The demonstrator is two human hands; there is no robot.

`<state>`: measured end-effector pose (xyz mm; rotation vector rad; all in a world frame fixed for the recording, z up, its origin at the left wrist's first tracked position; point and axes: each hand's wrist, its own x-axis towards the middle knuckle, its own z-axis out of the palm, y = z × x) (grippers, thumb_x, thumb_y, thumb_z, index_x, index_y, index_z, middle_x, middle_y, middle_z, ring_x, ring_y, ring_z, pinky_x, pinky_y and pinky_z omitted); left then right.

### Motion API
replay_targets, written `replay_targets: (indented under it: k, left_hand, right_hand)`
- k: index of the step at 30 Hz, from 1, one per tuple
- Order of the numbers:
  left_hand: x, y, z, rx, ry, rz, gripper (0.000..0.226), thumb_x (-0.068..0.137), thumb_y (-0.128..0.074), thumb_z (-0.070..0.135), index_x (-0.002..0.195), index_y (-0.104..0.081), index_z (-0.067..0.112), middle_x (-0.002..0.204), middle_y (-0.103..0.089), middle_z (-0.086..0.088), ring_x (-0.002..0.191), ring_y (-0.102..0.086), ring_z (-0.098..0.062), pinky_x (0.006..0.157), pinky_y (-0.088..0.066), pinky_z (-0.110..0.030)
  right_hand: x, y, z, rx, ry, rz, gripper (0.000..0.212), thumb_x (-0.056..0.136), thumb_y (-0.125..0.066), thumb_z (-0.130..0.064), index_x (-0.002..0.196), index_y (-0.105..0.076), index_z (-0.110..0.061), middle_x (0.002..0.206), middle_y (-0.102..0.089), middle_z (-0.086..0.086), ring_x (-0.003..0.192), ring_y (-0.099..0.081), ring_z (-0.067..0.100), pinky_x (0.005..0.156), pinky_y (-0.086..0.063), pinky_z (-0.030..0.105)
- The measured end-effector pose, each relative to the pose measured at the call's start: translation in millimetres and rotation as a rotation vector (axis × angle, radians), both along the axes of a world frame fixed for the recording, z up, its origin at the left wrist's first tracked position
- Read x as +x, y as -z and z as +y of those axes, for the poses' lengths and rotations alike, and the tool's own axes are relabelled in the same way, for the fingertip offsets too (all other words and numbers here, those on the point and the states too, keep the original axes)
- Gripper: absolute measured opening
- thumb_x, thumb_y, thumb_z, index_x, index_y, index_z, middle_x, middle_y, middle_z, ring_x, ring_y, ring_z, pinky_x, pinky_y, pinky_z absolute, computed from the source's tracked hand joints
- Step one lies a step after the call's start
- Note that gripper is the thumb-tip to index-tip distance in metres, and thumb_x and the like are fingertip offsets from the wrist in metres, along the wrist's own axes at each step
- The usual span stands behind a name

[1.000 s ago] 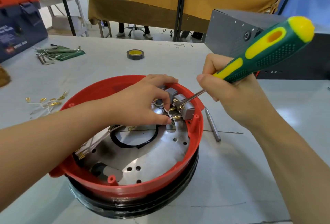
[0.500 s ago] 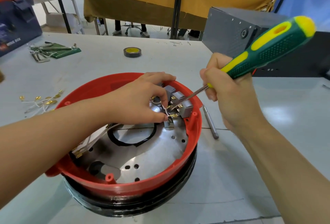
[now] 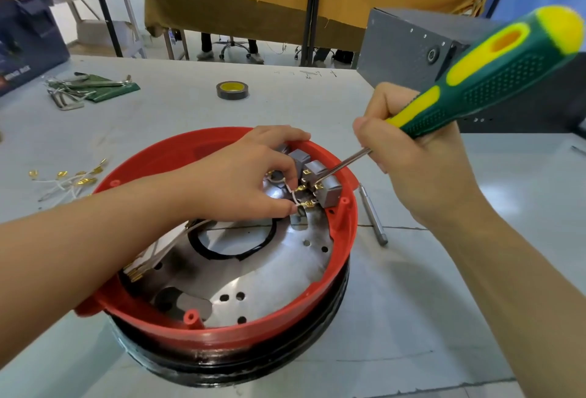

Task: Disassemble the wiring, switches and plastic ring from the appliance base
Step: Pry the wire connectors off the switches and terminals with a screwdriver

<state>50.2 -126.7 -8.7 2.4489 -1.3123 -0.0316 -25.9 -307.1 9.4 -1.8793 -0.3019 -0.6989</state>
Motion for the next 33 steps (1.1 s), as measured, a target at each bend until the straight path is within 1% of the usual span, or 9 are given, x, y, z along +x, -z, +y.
replay_targets:
  k: [5, 8, 12, 14, 16, 18, 20, 26, 33]
  left_hand:
    - [0.1, 0.8, 0.0, -0.004, -0.001, -0.002, 0.012, 0.078, -0.072, 0.031, 0.087, -0.067, 0.025, 0.15, -0.025, 0.015, 0.134, -0.019, 0.001, 0.104, -0.016, -0.015]
    - [-0.6, 0.8, -0.5, -0.006, -0.001, -0.002, 0.01, 0.078, -0.071, 0.033, 0.084, -0.065, 0.027, 0.15, -0.025, 0.015, 0.135, -0.018, 0.0, 0.106, -0.017, -0.017]
    - [-0.7, 0.8, -0.4, -0.01, -0.002, -0.008, 0.011, 0.078, -0.071, 0.033, 0.084, -0.066, 0.026, 0.149, -0.026, 0.014, 0.135, -0.02, -0.003, 0.109, -0.02, -0.022]
    - [-0.9, 0.7, 0.0, -0.017, 0.0, -0.006, 0.011, 0.078, -0.071, 0.034, 0.083, -0.065, 0.026, 0.149, -0.027, 0.014, 0.134, -0.021, -0.003, 0.109, -0.021, -0.023]
    - [-1.1, 0.8, 0.1, -0.014, -0.001, -0.006, 0.012, 0.078, -0.071, 0.034, 0.083, -0.065, 0.025, 0.149, -0.026, 0.013, 0.135, -0.02, -0.003, 0.11, -0.02, -0.023]
    - [-1.0, 1.3, -0.4, -0.006, -0.002, -0.007, 0.014, 0.078, -0.071, 0.034, 0.085, -0.066, 0.024, 0.15, -0.025, 0.014, 0.136, -0.018, -0.003, 0.11, -0.019, -0.023]
    - [-0.7, 1.2, -0.3, -0.003, -0.006, -0.001, 0.014, 0.078, -0.071, 0.034, 0.086, -0.066, 0.024, 0.15, -0.024, 0.014, 0.136, -0.017, -0.001, 0.108, -0.017, -0.02]
    - [-1.1, 0.9, -0.7, -0.004, -0.015, 0.012, 0.012, 0.079, -0.07, 0.034, 0.084, -0.065, 0.025, 0.151, -0.025, 0.015, 0.137, -0.017, -0.001, 0.108, -0.018, -0.019]
    - [-0.4, 0.9, 0.1, -0.009, -0.012, 0.002, 0.011, 0.08, -0.069, 0.035, 0.086, -0.065, 0.026, 0.151, -0.025, 0.016, 0.136, -0.018, 0.001, 0.105, -0.017, -0.017]
  right_hand:
    - [-3.4, 4.1, -1.0, -0.038, 0.01, -0.007, 0.028, 0.077, -0.052, -0.008, 0.058, -0.033, -0.002, 0.048, -0.031, -0.002, 0.045, -0.031, 0.005, 0.048, -0.027, 0.014]
    - [-4.7, 4.4, 0.8, -0.115, 0.0, -0.035, 0.028, 0.079, -0.053, -0.008, 0.059, -0.035, -0.001, 0.049, -0.03, -0.005, 0.045, -0.033, 0.004, 0.048, -0.026, 0.011]
    - [-5.6, 2.6, 1.9, -0.198, -0.009, -0.042, 0.026, 0.08, -0.054, -0.008, 0.061, -0.039, 0.003, 0.053, -0.029, 0.002, 0.049, -0.032, 0.005, 0.05, -0.026, 0.015]
    - [-6.0, 0.8, 1.1, -0.23, -0.021, -0.024, 0.025, 0.08, -0.054, -0.01, 0.061, -0.04, 0.001, 0.054, -0.032, 0.008, 0.052, -0.033, 0.007, 0.051, -0.027, 0.018]
    - [-6.2, 0.0, -0.6, -0.242, -0.038, -0.011, 0.025, 0.08, -0.054, -0.01, 0.061, -0.04, -0.002, 0.054, -0.032, 0.007, 0.051, -0.033, 0.006, 0.05, -0.027, 0.018]
    - [-6.1, 0.7, -3.5, -0.216, -0.05, -0.003, 0.026, 0.081, -0.054, -0.009, 0.06, -0.039, -0.007, 0.05, -0.032, -0.003, 0.048, -0.035, 0.004, 0.049, -0.026, 0.012]
    - [-4.8, 1.9, -6.0, -0.172, -0.048, 0.016, 0.028, 0.081, -0.053, -0.009, 0.059, -0.036, -0.008, 0.05, -0.034, -0.006, 0.047, -0.036, 0.003, 0.049, -0.027, 0.01]
    - [2.2, 4.0, -5.8, 0.03, -0.025, 0.047, 0.027, 0.075, -0.052, -0.011, 0.057, -0.032, -0.008, 0.051, -0.03, 0.005, 0.05, -0.03, 0.014, 0.05, -0.027, 0.026]
    - [3.6, 7.0, -2.2, 0.141, 0.009, 0.036, 0.029, 0.074, -0.052, -0.01, 0.052, -0.035, -0.018, 0.049, -0.027, -0.006, 0.048, -0.028, 0.013, 0.048, -0.026, 0.022]
